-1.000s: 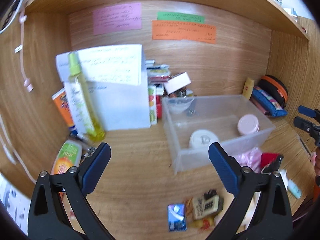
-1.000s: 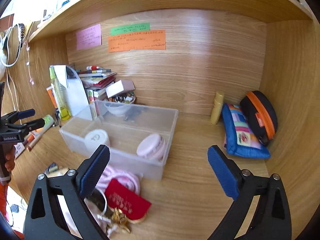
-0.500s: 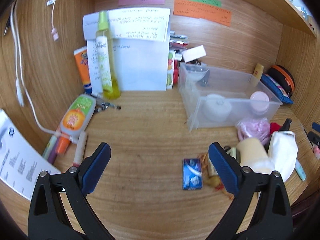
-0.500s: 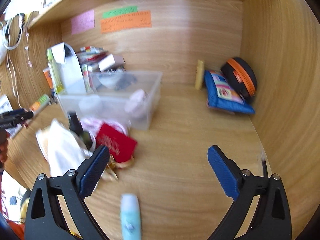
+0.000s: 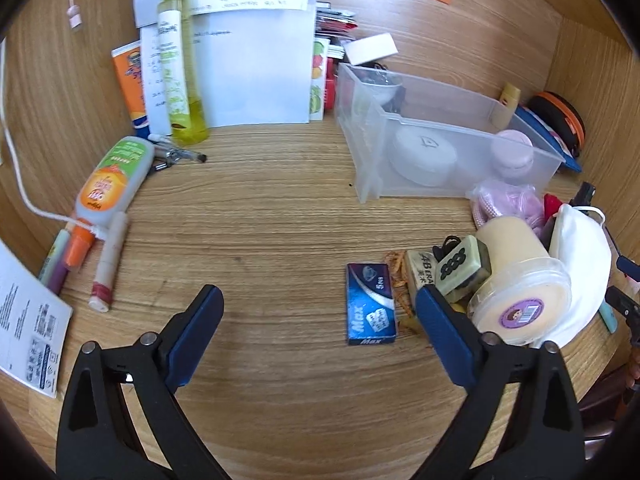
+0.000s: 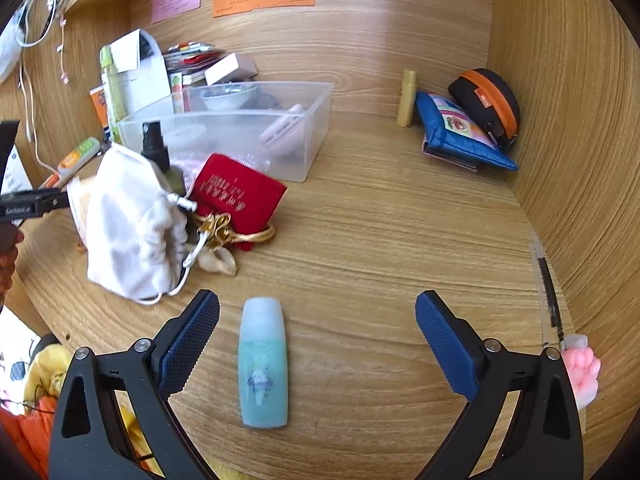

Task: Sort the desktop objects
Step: 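Grasp the blue Max box with the left tool while the right grasps the teal bottle, then carry the blue Max box and teal bottle over the clear box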

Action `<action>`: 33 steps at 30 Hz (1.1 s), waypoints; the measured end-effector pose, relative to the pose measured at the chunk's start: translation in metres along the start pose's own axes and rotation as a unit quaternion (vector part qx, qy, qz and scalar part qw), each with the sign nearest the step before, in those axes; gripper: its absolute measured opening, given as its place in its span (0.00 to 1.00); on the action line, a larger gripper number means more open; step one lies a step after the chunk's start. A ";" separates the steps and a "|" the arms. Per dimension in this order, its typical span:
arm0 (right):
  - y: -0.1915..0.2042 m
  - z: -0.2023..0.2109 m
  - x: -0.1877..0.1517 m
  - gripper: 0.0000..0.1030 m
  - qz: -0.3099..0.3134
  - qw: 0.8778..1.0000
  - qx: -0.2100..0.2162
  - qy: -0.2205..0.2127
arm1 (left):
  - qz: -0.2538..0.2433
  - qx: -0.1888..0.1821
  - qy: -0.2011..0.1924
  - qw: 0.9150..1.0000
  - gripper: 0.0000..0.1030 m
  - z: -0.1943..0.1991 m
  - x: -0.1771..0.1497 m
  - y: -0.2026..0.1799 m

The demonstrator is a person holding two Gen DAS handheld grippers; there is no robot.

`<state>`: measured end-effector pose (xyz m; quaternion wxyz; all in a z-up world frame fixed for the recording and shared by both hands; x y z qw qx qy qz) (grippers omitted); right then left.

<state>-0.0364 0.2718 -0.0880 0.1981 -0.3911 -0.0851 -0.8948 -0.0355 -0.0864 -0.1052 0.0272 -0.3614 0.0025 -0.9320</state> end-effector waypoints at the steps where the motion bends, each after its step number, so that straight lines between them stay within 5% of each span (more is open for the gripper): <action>1: 0.001 0.000 -0.002 0.95 0.000 1.000 0.004 0.003 | -0.002 -0.005 0.004 1.000 0.76 -0.002 0.001 -0.002; 4: 0.000 0.000 -0.005 0.94 -0.005 1.000 0.014 0.004 | -0.004 -0.019 0.021 1.000 0.64 -0.009 0.001 -0.005; 7: -0.003 0.001 -0.007 0.93 -0.012 1.000 0.019 0.006 | -0.007 -0.016 0.024 1.000 0.63 -0.014 0.001 -0.006; 11: -0.004 -0.001 -0.010 0.77 -0.012 0.999 0.026 0.015 | -0.015 -0.009 0.019 1.000 0.62 -0.015 0.002 -0.010; 18: 0.006 -0.004 -0.016 0.58 0.016 0.999 0.027 0.019 | -0.050 0.015 0.011 0.999 0.26 -0.018 0.005 -0.018; 22: 0.015 -0.002 -0.016 0.52 0.038 0.999 0.035 0.015 | -0.049 0.020 0.005 0.999 0.26 -0.019 0.005 -0.016; 29: 0.018 -0.005 -0.014 0.25 0.035 0.997 0.060 0.019 | -0.034 0.024 -0.008 0.999 0.26 -0.014 0.006 -0.010; 33: 0.017 -0.007 -0.011 0.22 0.030 0.997 0.063 0.021 | -0.031 0.021 -0.030 0.999 0.26 -0.001 0.012 -0.009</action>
Point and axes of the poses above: each gripper's, at about its wrist camera, not at the fingertips, and z roughly against the way its jaws point, y to its left, x to its top, the point moved 4 cm from there along -z, roughly the way its jaws point, and after that the axes turned 3 degrees about x, right-handed, at the moved point
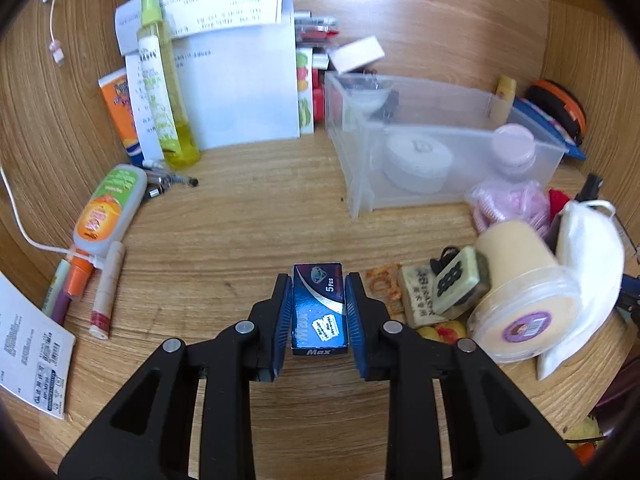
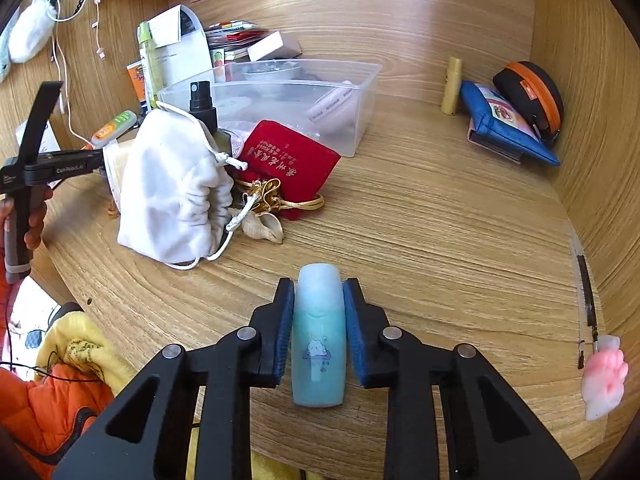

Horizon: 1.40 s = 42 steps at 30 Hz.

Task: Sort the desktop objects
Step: 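Carry the blue Max box and teal bottle over the clear box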

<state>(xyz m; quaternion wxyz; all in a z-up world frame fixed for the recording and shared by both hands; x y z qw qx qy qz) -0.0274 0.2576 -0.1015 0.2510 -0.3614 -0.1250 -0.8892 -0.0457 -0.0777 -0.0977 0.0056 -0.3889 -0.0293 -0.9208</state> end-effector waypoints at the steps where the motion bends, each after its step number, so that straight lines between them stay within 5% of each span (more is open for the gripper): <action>1: 0.000 -0.001 0.000 0.22 0.000 1.000 -0.003 0.000 | 0.001 0.001 -0.007 1.000 0.26 0.004 0.002 0.000; 11: -0.004 0.006 0.022 0.22 0.023 0.999 -0.017 -0.032 | -0.012 -0.008 -0.064 0.998 0.26 0.036 0.024 -0.013; 25: -0.007 0.031 0.128 0.22 0.065 0.990 -0.013 -0.128 | -0.006 -0.038 -0.109 0.993 0.26 0.040 0.073 -0.026; 42: 0.024 -0.044 0.230 0.22 0.081 0.990 0.038 -0.108 | -0.015 -0.062 -0.113 0.992 0.26 0.002 0.160 -0.040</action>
Point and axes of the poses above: each gripper's, at about its wrist camera, not at the fingertips, and z roughly against the way its jaws point, y to its left, x to its top, the point moved 4 cm from there along -z, roughly the way its jaws point, and after that the axes turned 3 degrees about x, right-handed, at the moved point
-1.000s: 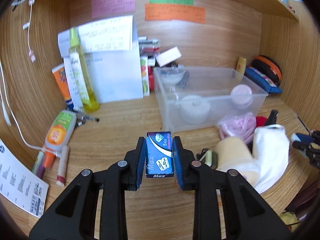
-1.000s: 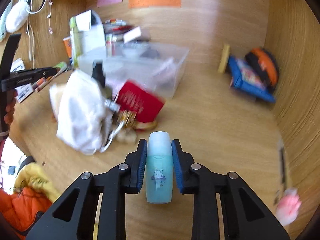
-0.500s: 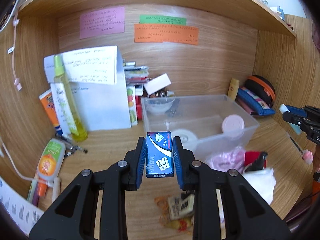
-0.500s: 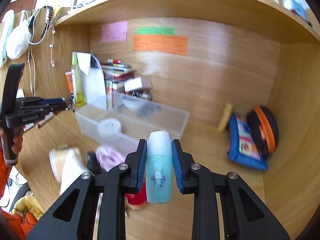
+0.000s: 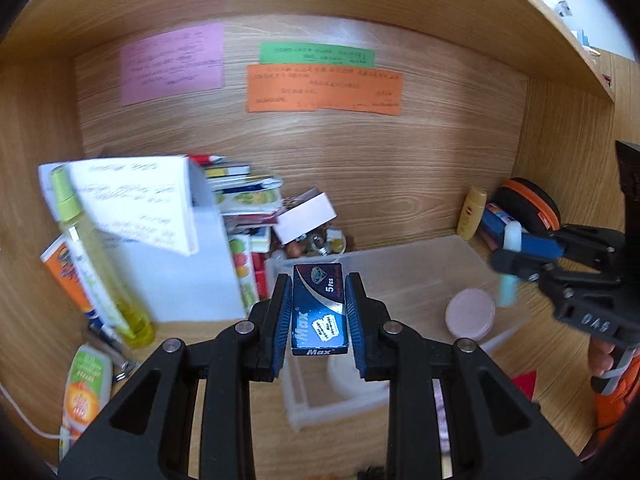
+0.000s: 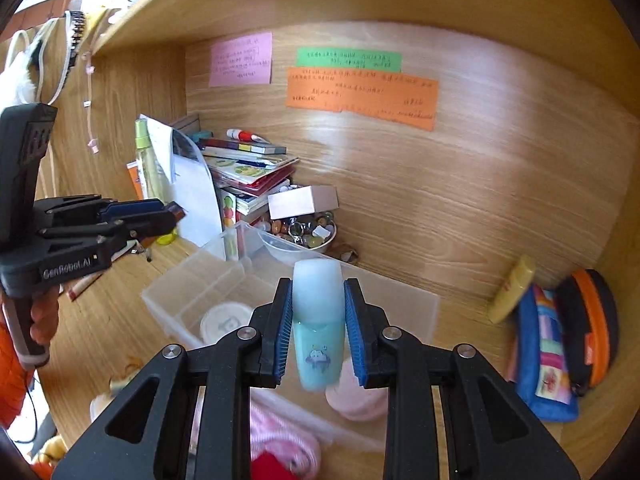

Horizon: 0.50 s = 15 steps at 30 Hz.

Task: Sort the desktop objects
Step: 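Carry the blue Max box and teal bottle over the clear box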

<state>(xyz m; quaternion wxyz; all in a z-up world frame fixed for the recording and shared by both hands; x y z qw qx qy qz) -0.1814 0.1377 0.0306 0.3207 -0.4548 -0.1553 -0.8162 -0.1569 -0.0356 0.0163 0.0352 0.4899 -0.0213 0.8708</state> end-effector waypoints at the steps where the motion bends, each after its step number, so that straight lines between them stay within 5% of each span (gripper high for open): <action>1: -0.001 -0.007 0.001 0.22 -0.003 1.000 0.001 0.006 | -0.001 -0.004 0.002 1.000 0.26 -0.005 0.001 -0.002; 8: -0.012 -0.046 -0.015 0.22 -0.032 0.998 0.014 0.047 | 0.008 -0.020 0.038 0.999 0.26 -0.052 -0.005 -0.014; 15: -0.010 -0.061 -0.032 0.22 -0.035 0.996 0.026 0.076 | 0.005 0.001 0.077 0.997 0.26 -0.081 -0.023 -0.009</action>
Point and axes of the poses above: each gripper's, at about its wrist camera, not at the fingertips, and z roughly against the way its jaws point, y to its left, x to its top, the point moved 4 cm from there along -z, roughly the way its jaws point, and after that the axes turned 3 degrees about x, right-handed, at the moved point
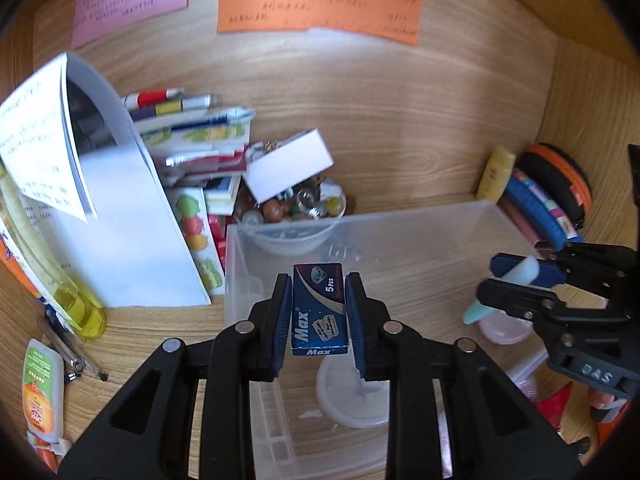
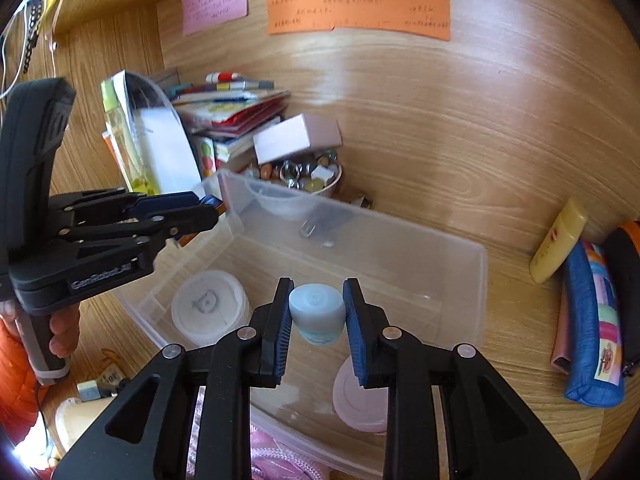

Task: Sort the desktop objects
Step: 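Carry the blue Max box and teal bottle over the clear box, then open the left tool to drop the Max box while the right drops the teal bottle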

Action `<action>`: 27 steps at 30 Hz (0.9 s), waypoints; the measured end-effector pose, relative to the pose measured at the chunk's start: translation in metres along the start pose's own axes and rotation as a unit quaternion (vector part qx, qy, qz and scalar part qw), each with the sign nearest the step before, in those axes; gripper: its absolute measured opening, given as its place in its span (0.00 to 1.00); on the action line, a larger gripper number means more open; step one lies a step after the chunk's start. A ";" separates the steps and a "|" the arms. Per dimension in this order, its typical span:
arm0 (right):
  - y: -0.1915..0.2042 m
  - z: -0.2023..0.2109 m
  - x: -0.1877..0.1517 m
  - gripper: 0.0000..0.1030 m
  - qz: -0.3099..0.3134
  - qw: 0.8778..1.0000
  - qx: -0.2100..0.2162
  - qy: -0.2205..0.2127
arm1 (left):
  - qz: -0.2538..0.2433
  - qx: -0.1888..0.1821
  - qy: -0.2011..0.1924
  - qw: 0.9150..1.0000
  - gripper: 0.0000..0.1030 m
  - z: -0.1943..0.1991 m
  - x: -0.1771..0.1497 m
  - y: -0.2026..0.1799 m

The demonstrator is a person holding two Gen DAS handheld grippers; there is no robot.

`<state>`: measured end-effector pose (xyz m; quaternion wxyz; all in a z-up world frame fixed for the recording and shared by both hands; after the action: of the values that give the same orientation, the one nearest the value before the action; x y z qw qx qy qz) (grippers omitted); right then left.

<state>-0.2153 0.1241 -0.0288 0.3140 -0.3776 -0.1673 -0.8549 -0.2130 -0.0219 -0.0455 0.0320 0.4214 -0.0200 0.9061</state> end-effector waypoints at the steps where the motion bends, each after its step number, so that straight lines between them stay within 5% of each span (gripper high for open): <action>1: 0.002 -0.002 -0.002 0.22 0.004 1.000 -0.001 0.003 | -0.002 0.004 0.003 1.000 0.26 -0.002 -0.002 0.000; 17: 0.005 -0.023 -0.011 0.22 0.015 0.999 -0.027 0.026 | -0.053 0.041 0.017 0.998 0.27 -0.017 -0.018 -0.017; 22: 0.005 -0.022 -0.011 0.22 0.017 0.999 -0.034 0.020 | -0.056 0.036 0.016 0.998 0.38 -0.014 -0.019 -0.018; 24: 0.005 -0.022 -0.011 0.26 0.019 0.999 -0.041 0.017 | -0.055 0.033 0.015 0.998 0.45 -0.013 -0.018 -0.019; 27: 0.007 -0.020 -0.010 0.46 0.024 0.998 -0.060 0.004 | -0.051 0.027 0.013 0.998 0.50 -0.009 -0.017 -0.019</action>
<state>-0.2166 0.1125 -0.0492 0.3120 -0.3966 -0.1051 -0.8569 -0.2076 -0.0035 -0.0644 0.0669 0.4112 0.0260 0.9087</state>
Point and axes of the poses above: each gripper's, at about its wrist camera, not at the fingertips, and z roughly against the way its jaws point, y to its left, x to its top, the point moved 4 cm from there along -z, roughly the way its jaws point, and after that the axes turned 3 degrees about x, right-handed, at the moved point
